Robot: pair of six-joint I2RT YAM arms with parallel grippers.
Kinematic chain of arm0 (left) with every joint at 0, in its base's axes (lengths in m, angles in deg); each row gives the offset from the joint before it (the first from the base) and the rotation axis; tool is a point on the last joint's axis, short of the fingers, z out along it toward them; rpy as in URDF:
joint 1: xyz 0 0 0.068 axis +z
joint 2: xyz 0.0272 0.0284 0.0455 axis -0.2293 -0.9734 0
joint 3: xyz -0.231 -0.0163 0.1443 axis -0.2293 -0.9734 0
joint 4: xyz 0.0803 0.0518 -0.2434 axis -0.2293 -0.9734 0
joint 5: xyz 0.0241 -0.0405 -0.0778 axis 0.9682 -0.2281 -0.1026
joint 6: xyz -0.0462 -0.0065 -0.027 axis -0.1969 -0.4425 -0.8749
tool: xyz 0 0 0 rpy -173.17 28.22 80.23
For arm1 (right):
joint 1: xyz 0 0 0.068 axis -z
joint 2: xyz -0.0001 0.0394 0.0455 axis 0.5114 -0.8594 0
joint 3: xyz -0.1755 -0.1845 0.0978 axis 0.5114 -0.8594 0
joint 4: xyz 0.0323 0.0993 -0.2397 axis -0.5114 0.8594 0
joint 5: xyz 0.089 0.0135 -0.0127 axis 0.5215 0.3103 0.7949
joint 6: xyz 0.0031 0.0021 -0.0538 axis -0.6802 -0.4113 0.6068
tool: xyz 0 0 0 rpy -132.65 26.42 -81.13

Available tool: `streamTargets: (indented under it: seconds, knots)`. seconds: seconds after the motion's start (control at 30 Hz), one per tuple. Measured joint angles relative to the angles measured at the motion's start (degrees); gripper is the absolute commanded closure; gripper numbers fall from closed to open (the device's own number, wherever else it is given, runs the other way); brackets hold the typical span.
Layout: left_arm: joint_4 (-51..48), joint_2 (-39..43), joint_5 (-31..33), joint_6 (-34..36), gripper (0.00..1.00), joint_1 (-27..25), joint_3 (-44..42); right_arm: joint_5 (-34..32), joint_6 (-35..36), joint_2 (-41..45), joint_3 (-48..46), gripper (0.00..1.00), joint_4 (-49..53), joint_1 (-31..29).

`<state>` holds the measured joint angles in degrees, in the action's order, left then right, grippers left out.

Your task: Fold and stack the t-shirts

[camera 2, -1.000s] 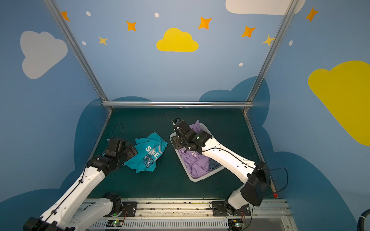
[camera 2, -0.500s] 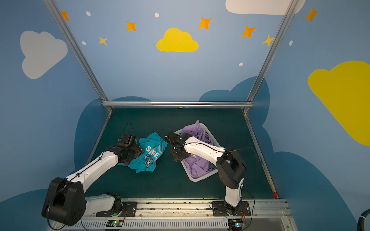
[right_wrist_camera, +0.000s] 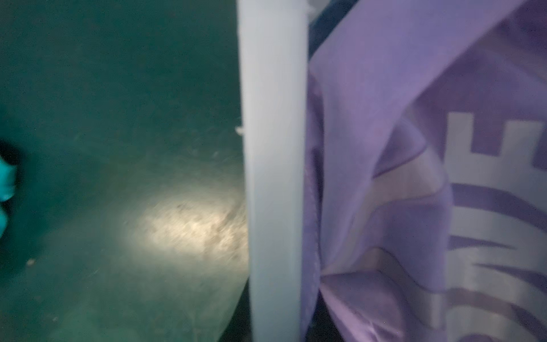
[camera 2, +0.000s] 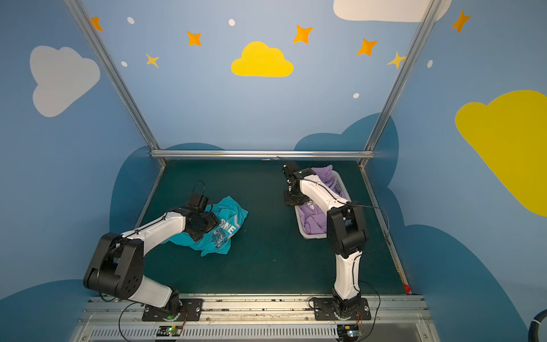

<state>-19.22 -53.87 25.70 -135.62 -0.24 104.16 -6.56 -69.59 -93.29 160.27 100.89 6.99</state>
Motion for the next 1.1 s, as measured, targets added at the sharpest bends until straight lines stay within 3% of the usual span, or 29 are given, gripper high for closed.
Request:
streamTargets:
  seconds: [0.37,1.1]
  knots:
    - [-0.4,-1.4,0.8,1.5,0.16,0.0,3.1,-4.0,7.5,-14.0,19.5,1.0,5.8,8.0]
    - [-0.9,-5.9,0.9,1.9,0.18,-0.3,3.7,-0.7,16.1,-24.4,36.2,0.97,6.4,19.4]
